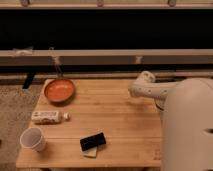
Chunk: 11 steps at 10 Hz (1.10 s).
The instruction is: Drag the pepper across the table
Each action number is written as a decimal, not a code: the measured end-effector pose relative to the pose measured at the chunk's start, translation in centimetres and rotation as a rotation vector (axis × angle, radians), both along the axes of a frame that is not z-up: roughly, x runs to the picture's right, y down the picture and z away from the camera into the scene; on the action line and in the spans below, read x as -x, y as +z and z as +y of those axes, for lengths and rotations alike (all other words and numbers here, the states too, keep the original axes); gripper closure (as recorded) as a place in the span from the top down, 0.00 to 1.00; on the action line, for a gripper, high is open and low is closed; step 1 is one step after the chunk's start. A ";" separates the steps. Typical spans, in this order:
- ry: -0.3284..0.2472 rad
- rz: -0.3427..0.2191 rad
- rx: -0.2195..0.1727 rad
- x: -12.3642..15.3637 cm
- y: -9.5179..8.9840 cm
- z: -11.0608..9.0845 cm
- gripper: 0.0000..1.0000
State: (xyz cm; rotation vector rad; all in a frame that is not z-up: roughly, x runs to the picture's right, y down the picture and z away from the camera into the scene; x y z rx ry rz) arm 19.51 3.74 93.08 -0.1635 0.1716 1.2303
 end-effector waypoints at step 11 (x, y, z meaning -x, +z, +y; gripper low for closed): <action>0.056 -0.031 0.109 2.3 4.0 -4.1 0.80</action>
